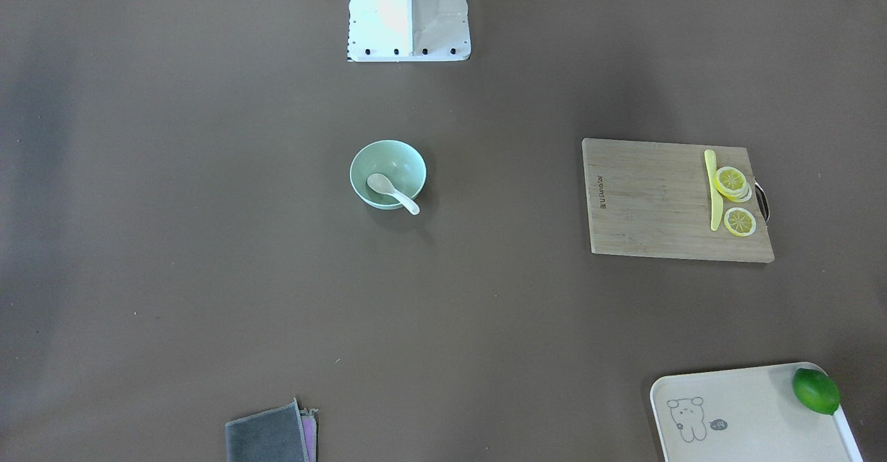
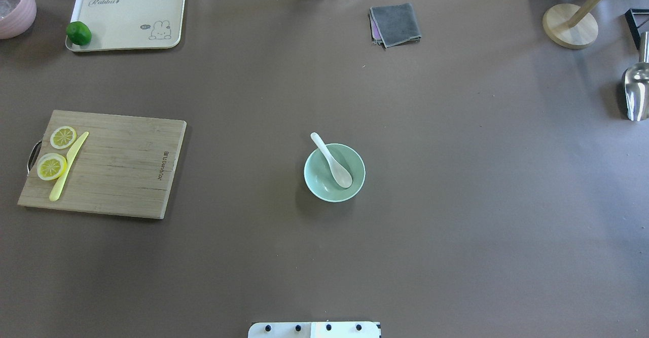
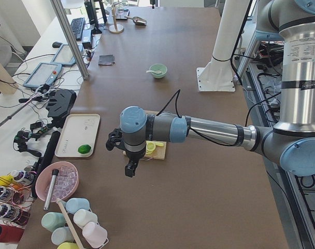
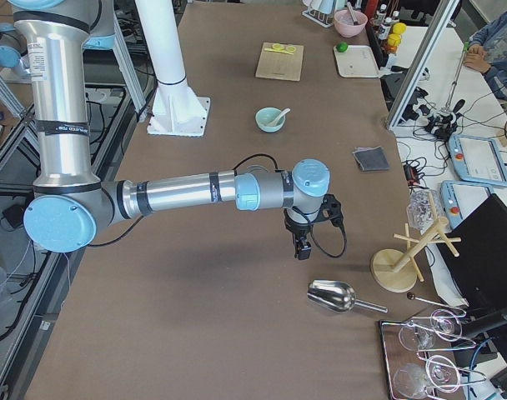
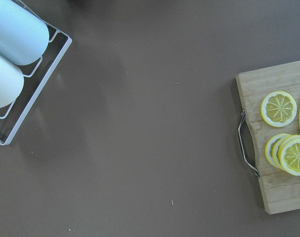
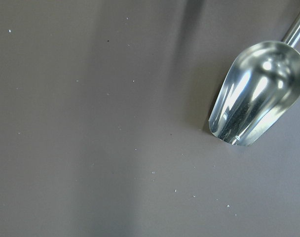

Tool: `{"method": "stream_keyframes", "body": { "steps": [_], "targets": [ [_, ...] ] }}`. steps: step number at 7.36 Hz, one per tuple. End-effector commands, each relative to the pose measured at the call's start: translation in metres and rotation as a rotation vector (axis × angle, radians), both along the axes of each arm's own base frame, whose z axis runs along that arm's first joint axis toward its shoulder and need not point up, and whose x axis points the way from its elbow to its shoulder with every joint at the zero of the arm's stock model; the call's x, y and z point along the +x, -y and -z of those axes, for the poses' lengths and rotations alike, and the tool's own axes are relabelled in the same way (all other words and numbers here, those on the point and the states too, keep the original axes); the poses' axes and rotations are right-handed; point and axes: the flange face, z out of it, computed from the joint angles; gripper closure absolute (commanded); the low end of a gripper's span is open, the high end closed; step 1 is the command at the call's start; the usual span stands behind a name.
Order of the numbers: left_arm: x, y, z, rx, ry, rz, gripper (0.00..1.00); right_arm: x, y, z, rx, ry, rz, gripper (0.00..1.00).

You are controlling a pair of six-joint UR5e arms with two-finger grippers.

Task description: Place spoon in bowl

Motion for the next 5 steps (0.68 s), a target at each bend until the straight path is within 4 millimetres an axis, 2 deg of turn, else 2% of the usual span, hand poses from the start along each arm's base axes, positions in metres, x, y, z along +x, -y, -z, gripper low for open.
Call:
{"method": "stream_keyframes", "body": {
  "steps": [1,5],
  "targets": [
    [-0.001,-0.001,0.004,0.008,0.000,0.002,0.02,0.000,-0.003,-0.005,-0.014,0.000,-0.001,0.00],
    [-0.006,-0.002,0.005,0.011,-0.009,0.013,0.02,0.000,-0.001,0.005,0.007,0.004,-0.001,0.00]
  ]
}}
